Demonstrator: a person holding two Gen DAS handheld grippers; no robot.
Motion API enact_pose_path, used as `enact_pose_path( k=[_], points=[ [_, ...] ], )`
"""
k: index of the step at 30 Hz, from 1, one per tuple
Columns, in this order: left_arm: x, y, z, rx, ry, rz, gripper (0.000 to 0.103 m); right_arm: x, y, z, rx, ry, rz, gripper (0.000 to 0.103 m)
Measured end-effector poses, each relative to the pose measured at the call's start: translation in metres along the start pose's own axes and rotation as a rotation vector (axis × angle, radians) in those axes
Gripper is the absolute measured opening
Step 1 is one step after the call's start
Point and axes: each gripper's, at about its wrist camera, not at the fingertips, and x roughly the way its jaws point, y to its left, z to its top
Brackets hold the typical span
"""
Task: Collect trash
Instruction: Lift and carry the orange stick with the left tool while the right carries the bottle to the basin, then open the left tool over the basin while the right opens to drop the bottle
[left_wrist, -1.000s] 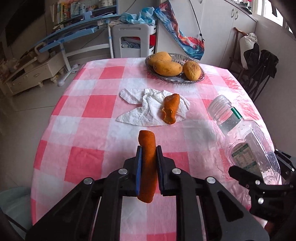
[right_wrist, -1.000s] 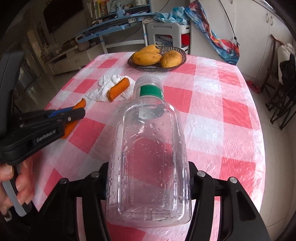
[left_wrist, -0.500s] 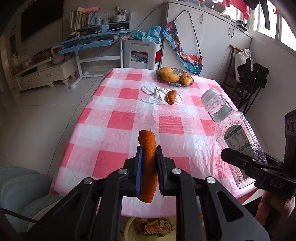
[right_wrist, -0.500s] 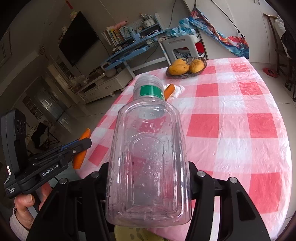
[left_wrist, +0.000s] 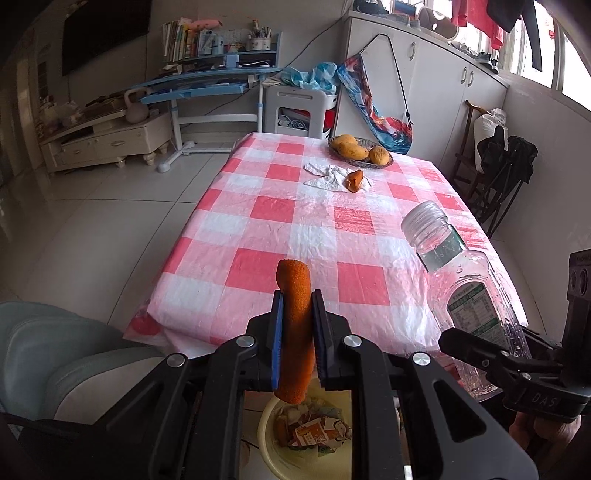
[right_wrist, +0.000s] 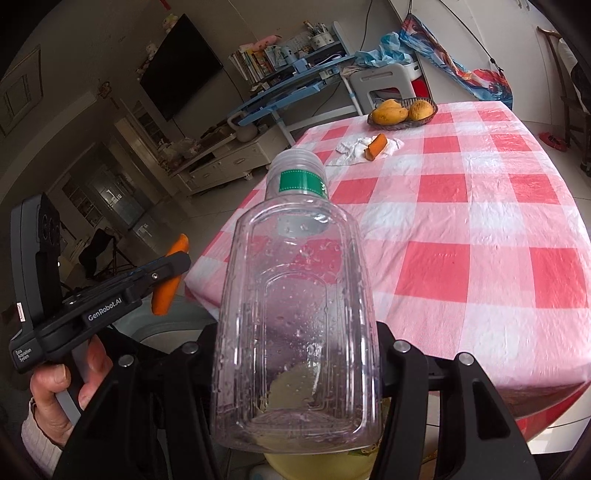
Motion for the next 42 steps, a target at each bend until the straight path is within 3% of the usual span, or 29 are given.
enact_pose_path(
  k=[17,31,42],
  points=[
    [-0.028,0.008,-0.029,-0.025,-0.016,-0.007,0.015,0.014,0.026,-0.041,-0.045,0.095,0.007,0.055],
    [-0.024,0.002,-0.031,-0.004,0.0,-0.016,0.015,0.054,0.046,-0.066,-0.211,0.208,-0.087,0.056],
    [-0.013,-0.009,-0.051,0.04,0.108,-0.036,0.017,0.027,0.024,-0.054,-0.12,0.107,-0.185,0.071]
  ],
)
